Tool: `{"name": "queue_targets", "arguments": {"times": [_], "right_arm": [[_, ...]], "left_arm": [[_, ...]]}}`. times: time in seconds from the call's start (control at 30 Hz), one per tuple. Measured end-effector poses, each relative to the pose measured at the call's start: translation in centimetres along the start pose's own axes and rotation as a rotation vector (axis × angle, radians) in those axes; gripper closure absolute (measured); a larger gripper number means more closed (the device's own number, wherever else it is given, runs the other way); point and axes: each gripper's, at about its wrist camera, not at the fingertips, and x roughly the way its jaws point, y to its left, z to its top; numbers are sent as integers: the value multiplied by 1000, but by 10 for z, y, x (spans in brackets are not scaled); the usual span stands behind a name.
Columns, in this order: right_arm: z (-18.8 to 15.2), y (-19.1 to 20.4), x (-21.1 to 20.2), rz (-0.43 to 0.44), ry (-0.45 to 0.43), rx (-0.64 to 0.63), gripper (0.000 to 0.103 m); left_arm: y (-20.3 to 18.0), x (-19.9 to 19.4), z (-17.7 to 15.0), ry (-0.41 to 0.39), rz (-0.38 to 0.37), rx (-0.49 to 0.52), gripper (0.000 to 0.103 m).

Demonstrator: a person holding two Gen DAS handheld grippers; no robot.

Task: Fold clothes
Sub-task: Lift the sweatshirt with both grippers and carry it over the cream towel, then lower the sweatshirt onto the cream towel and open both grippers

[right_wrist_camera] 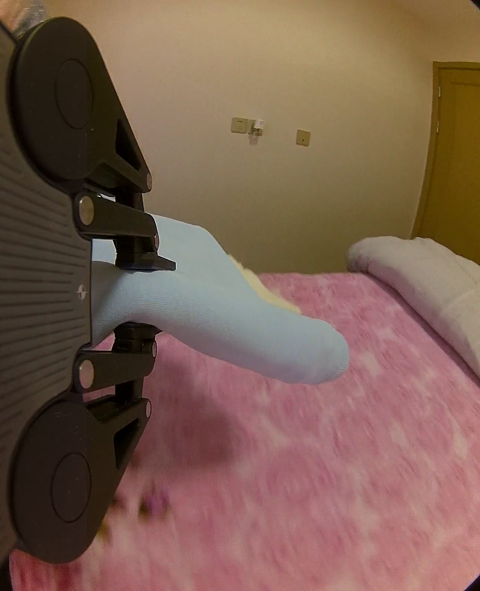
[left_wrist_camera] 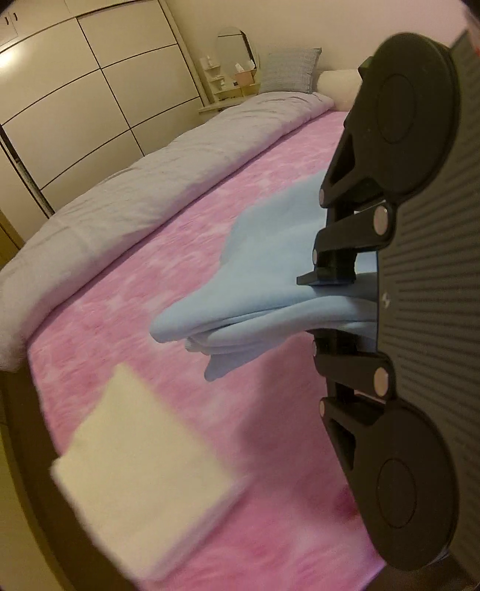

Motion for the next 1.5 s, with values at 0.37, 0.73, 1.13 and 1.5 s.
{"name": "queue_targets", "arguments": {"times": [0.37,0.73,1.13,1.5], "right_arm": [[21,100,194,62,-113,-72,78],[19,36,322,-22,-90,-82,73],[-11,22,300,-255,-59,-108,55],[-12,41,314,-411,-7,-221,72]], "left_arm": [[111,-26,194,-65,-45,156,91],[246,77,208,38,-10,106,90],[266,53,188,9,-15,18,83],[251,41,167,2,120,121,91]]}}
